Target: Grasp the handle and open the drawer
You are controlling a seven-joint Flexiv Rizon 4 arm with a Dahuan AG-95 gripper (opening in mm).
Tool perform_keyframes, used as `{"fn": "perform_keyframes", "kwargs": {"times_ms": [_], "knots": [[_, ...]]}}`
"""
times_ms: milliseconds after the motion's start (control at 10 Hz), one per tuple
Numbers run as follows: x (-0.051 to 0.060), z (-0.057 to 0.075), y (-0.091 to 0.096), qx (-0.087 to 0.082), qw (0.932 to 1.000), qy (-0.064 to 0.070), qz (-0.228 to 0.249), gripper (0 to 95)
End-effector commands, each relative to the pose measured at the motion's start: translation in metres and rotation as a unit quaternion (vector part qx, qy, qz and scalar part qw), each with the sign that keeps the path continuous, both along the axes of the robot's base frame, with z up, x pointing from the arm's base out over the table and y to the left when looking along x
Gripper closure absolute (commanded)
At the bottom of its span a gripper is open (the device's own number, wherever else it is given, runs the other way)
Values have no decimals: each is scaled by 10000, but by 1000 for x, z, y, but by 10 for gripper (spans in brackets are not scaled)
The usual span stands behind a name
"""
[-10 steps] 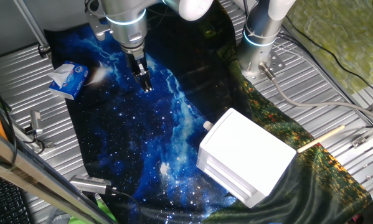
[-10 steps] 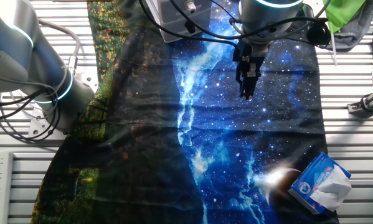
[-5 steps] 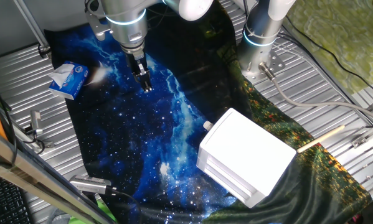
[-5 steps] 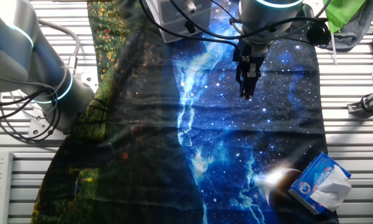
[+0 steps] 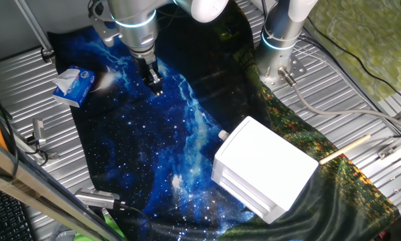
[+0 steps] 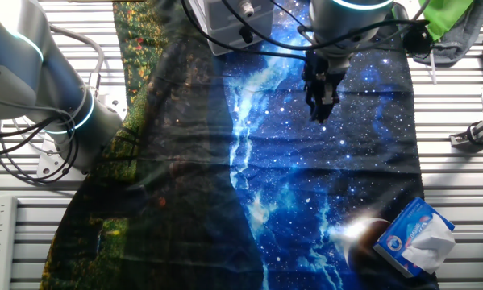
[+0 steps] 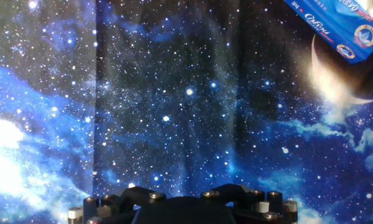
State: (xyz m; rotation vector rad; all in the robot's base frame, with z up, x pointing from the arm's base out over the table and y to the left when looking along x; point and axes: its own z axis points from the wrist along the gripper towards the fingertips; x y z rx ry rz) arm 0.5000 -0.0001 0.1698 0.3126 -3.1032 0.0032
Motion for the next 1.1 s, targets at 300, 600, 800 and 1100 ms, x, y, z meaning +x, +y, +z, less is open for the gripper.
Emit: {"fn": "perform_keyframes", "kwargs": {"times_ms": [300,600,800,1100], "knots": [[0,0,0,-34,9981,76,607,950],[0,0,0,-52,9980,92,619,950],[0,0,0,-58,9980,95,624,950],[0,0,0,-58,9980,95,627,950]]}}
